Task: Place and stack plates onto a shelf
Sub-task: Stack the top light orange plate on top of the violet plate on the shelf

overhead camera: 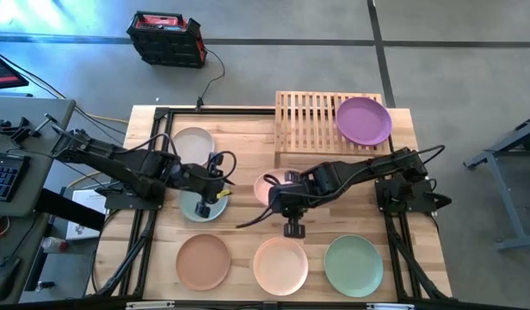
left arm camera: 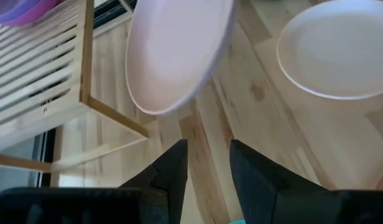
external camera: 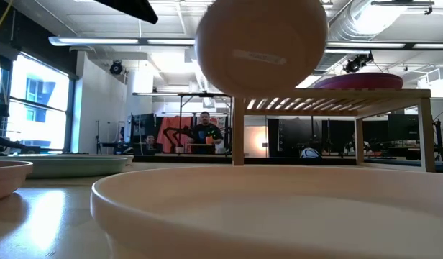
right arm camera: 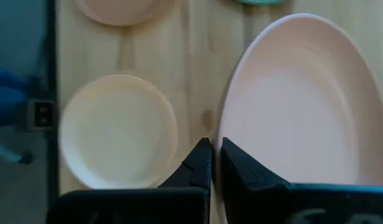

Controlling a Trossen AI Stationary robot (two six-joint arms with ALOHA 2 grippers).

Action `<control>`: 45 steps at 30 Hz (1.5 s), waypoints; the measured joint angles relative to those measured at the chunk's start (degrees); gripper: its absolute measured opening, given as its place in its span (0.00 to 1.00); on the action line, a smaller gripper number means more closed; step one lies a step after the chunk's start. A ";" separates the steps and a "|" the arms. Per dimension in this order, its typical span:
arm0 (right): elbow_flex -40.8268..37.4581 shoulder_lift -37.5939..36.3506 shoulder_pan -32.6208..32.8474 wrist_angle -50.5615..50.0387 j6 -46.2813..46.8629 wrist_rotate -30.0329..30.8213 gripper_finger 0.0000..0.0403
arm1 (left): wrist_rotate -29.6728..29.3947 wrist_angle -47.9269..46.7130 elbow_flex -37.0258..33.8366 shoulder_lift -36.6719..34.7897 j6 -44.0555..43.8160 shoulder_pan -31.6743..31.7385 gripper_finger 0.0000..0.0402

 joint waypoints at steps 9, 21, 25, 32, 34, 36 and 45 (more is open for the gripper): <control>0.00 -2.33 0.99 -8.33 4.47 8.50 0.00 | -0.18 0.07 0.00 0.00 -4.62 2.98 0.27; -0.20 -10.74 -0.73 -17.47 8.77 25.66 0.00 | -0.20 0.04 0.00 0.00 -5.39 7.78 0.27; -2.33 -14.43 -3.15 -17.53 9.05 31.04 0.00 | -0.21 0.07 0.00 0.00 -5.37 9.40 0.27; -13.77 -23.39 -8.91 -17.60 11.64 34.99 0.00 | -0.22 0.11 0.00 0.00 -5.37 12.29 0.27; -17.93 -26.28 -10.45 -17.49 12.50 35.48 0.00 | -0.22 0.11 0.00 0.00 -5.37 13.04 0.27; -21.83 -28.88 -11.93 -17.18 13.33 35.74 0.00 | -0.22 0.11 0.00 0.00 -5.37 13.84 0.27; -34.45 -35.84 -17.59 -14.34 13.03 35.58 0.00 | -0.22 0.59 0.00 0.00 -5.41 17.08 0.27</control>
